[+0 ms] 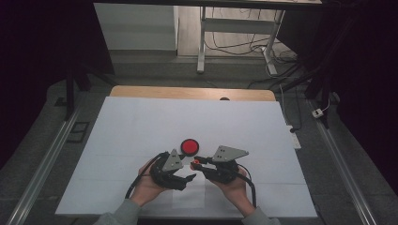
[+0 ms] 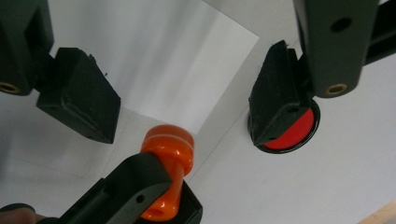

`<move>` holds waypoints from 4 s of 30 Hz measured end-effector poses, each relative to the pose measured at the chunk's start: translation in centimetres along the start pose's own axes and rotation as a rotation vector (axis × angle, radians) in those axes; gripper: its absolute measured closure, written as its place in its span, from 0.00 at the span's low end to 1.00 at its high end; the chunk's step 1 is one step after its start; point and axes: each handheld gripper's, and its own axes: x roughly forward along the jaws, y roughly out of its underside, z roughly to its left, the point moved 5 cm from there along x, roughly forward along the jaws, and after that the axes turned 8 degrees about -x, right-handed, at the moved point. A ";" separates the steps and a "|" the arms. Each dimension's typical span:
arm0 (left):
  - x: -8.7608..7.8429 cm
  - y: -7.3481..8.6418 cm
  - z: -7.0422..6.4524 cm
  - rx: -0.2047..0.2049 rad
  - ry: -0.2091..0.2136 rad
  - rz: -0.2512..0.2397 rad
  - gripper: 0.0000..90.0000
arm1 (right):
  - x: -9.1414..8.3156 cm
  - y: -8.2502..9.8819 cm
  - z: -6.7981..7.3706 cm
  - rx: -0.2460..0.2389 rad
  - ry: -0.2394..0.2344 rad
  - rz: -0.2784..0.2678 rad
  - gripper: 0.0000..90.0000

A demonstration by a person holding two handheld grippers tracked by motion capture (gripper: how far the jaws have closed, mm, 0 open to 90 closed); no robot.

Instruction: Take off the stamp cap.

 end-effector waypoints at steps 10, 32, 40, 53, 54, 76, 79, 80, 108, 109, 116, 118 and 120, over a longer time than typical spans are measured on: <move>0.5 -0.3 -0.3 0.010 0.008 0.005 0.34 | -0.1 -0.1 0.0 -0.004 0.002 -0.007 0.80; 1.1 -0.4 -0.4 0.014 0.021 0.013 0.51 | -0.1 -0.1 0.0 -0.005 0.005 -0.008 0.80; 1.2 -0.3 -0.3 0.004 0.029 0.012 0.56 | -0.1 0.0 0.0 -0.003 0.002 -0.008 0.80; 1.2 -0.2 -0.3 0.005 0.044 0.015 0.65 | 0.0 0.0 0.1 0.008 -0.002 -0.026 0.80; 1.2 -0.2 -0.4 0.006 0.045 0.016 0.66 | 0.0 0.0 0.1 0.010 -0.002 -0.027 0.80; 1.2 0.0 -0.3 0.020 0.024 0.009 0.73 | 0.1 0.1 0.0 0.037 -0.005 -0.036 0.81; 1.3 0.1 -0.3 0.018 0.024 0.014 0.73 | 0.1 0.2 0.1 0.027 0.000 -0.028 0.81; 1.3 0.1 -0.3 0.018 0.023 0.017 0.73 | 0.2 0.2 0.2 0.024 0.004 -0.030 0.81; 1.5 0.4 -0.3 0.017 0.032 0.010 0.73 | 0.3 0.3 0.4 0.010 0.019 -0.019 0.81; 1.5 0.4 -0.3 0.019 0.033 0.012 0.73 | 0.3 0.3 0.4 0.010 0.019 -0.019 0.81; 1.5 0.4 -0.3 0.024 0.029 0.011 0.73 | 0.3 0.3 0.4 0.007 0.021 -0.019 0.81; 1.5 0.5 -0.3 0.024 0.030 0.012 0.73 | 0.3 0.3 0.4 0.006 0.022 -0.020 0.81; 1.5 0.5 -0.3 0.024 0.031 0.011 0.73 | 0.4 0.3 0.5 0.007 0.025 -0.024 0.81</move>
